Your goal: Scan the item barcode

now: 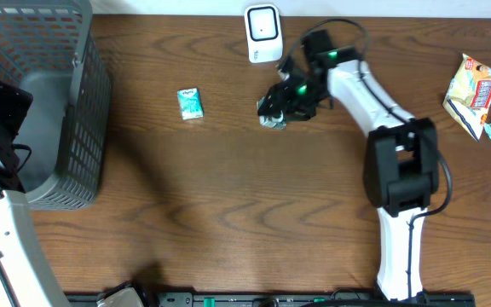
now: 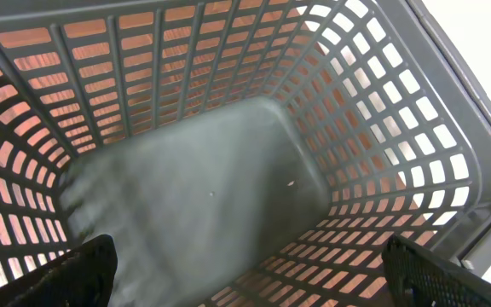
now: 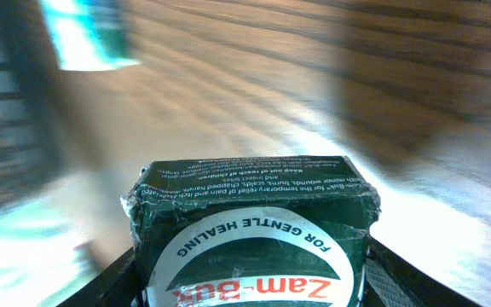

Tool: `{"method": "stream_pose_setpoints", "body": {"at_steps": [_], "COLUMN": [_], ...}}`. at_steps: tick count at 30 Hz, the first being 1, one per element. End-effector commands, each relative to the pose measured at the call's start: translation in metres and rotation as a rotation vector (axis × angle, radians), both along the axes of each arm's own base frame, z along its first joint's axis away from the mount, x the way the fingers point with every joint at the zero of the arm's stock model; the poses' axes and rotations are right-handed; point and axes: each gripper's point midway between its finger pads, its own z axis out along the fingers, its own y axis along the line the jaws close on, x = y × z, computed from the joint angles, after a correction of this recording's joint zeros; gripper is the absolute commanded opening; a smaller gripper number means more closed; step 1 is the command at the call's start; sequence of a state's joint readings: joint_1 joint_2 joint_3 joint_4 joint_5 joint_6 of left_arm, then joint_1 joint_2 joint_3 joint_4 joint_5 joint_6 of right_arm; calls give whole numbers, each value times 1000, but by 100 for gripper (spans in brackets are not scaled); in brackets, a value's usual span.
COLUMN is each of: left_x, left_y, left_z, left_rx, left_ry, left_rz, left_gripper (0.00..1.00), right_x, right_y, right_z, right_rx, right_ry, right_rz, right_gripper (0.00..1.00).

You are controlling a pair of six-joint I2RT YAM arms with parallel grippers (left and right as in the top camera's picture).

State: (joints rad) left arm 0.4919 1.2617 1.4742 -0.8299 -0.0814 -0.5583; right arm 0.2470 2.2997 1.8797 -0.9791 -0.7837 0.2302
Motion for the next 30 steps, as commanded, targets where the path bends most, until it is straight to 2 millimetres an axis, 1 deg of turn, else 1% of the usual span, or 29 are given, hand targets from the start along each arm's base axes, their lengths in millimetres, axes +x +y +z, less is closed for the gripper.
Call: {"method": "stream_pose_setpoints", "body": {"at_steps": [1,2,4,5,6,8,11,12,15,16,18,23,27,30], "left_x": [0,0,0,0,0,0,0,0,0,0,0,0,0,0], "left_y": [3,3,3,3,3,3,3,3,3,3,3,3,3,3], "left_z": [-1,-1,-1,-1,-1,-1,-1,-1,-1,-1,-1,-1,-1,-1], "left_rx": [-1,-1,-1,-1,-1,-1,-1,-1,-1,-1,-1,-1,-1,-1], "left_ry": [2,2,1,2,2,2,2,2,2,2,2,2,2,2], "left_rz": [15,14,15,15,15,15,15,15,14,14,15,15,15,14], "left_gripper": [98,98,98,98,98,98,98,98,98,98,98,98,98,98], "right_x": [-1,1,4,6,8,13,18,19,21,24,28,26,32,32], "right_y": [10,4,-5,-9,-12,-22,-30,-31,-32,-32,-31,-25,-21,-13], "right_z": [72,87,99,100,100,100,100,101,93,89,87,87,90,86], "right_rx": [471,561,622,627,624,610,600,592,535,512,503,499,515,492], "right_ry": [92,118,196,238,275,415,526,592,712,720,702,700,631,606], "right_rz": [17,7,-40,-68,-94,-187,-261,-298,-386,-412,-417,-403,-374,-369], "right_gripper": [59,59,59,59,58,54,54,54,55,55,55,55,55,55]}}
